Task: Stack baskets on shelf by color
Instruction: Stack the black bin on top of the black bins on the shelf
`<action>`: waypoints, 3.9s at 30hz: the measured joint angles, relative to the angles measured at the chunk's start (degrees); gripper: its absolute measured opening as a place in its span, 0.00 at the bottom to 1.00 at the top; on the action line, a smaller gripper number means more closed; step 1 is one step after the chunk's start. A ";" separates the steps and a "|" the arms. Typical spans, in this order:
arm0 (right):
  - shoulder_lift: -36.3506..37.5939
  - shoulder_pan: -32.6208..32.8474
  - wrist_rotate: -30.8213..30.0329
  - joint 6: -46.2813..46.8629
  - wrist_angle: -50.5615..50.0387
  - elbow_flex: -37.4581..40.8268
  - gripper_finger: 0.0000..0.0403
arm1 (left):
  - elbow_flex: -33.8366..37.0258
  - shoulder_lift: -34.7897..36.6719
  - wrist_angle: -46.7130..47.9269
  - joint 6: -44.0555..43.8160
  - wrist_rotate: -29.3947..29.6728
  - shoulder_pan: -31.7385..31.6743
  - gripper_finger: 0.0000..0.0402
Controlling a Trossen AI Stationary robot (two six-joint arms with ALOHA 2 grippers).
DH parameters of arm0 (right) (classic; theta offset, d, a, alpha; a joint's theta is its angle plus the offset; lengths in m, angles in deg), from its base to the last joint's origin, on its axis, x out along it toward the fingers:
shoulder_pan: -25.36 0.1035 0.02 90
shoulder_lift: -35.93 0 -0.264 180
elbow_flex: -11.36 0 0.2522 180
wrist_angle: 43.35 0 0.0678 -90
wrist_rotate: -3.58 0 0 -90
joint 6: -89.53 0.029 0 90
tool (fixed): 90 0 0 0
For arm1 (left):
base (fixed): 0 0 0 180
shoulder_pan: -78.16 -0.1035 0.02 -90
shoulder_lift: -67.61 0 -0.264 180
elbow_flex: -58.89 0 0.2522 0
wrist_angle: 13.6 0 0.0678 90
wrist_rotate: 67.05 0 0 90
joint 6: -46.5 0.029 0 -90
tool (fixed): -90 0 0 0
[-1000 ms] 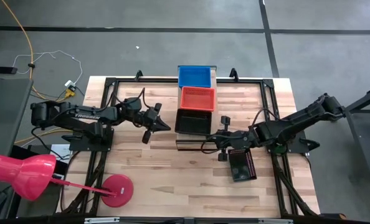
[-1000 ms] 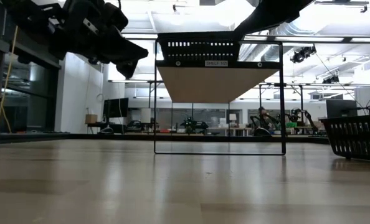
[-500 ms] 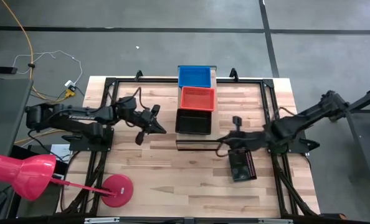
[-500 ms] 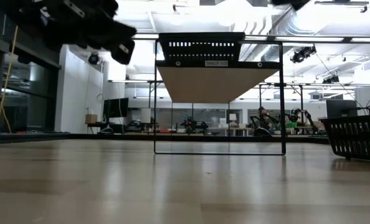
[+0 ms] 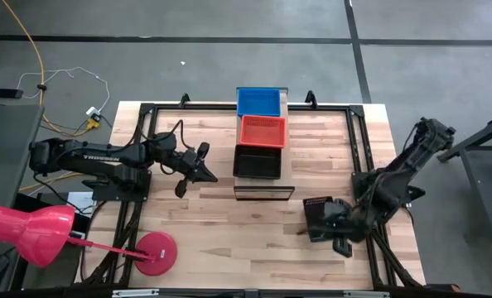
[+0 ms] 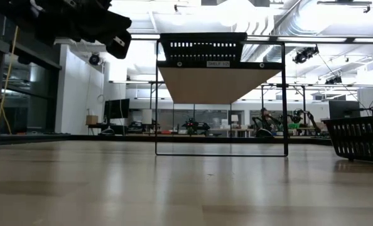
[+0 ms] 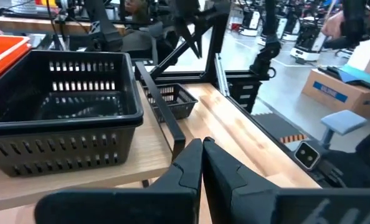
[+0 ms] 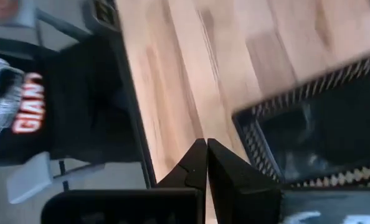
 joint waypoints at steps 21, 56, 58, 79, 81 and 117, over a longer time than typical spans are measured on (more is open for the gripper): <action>-15.20 2.49 2.31 -0.54 -1.71 0.02 0.32 | 0.00 0.00 -0.02 -1.11 8.00 4.74 0.00; -17.29 12.06 -3.86 -4.75 -22.21 -16.38 0.00 | 0.00 0.02 -0.11 -1.06 11.01 6.19 0.00; -16.33 12.48 -10.78 -3.74 -24.79 -21.52 0.00 | 0.00 0.02 -0.23 -1.06 11.01 6.19 0.00; -18.14 -12.65 -31.50 -93.38 -19.72 -34.51 0.00 | 0.04 1.83 -0.27 -0.50 -1.47 9.31 0.00; -17.90 -16.49 -30.37 -99.47 -20.12 -34.51 0.00 | 0.04 2.71 0.13 -0.52 -2.36 9.64 0.00; -24.79 -55.42 11.83 -160.74 -24.58 -44.89 0.00 | 0.04 10.88 0.59 -6.03 -3.39 11.97 0.00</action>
